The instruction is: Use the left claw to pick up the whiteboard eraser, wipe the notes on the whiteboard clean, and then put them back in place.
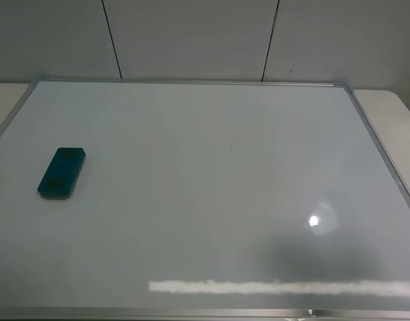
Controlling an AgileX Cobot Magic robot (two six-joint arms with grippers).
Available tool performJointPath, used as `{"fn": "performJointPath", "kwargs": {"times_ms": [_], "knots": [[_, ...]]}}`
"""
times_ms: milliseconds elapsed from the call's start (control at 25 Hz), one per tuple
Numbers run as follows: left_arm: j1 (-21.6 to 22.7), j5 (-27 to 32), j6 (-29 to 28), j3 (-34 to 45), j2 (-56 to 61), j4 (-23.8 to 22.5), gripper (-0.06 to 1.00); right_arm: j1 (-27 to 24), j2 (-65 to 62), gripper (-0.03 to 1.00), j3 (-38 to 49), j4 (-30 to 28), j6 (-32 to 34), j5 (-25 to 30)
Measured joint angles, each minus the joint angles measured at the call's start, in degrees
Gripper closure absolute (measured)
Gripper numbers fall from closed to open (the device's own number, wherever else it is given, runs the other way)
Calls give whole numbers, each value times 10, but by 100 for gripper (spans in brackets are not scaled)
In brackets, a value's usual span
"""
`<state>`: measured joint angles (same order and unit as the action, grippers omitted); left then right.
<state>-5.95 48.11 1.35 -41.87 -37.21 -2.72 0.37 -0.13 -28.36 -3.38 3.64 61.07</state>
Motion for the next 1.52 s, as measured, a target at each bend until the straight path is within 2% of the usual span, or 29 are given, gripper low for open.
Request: {"fn": "performJointPath", "kwargs": {"times_ms": [200,360,720,920,1160,1520], "knots": [[0,31,-13,0,168,-2,-5,0,0,-2,0,0,0,0],[0,69,-13,0,255,-11,-5,0,0,-2,0,0,0,0],[0,160,-13,0,288,-13,-5,0,0,-2,0,0,0,0],[25,160,-13,18,295,-11,-5,0,0,-2,0,0,0,0],[76,140,-13,91,358,21,-5,0,0,-2,0,0,0,0],[81,129,-13,125,374,22,-5,0,0,-2,0,0,0,0]]}}
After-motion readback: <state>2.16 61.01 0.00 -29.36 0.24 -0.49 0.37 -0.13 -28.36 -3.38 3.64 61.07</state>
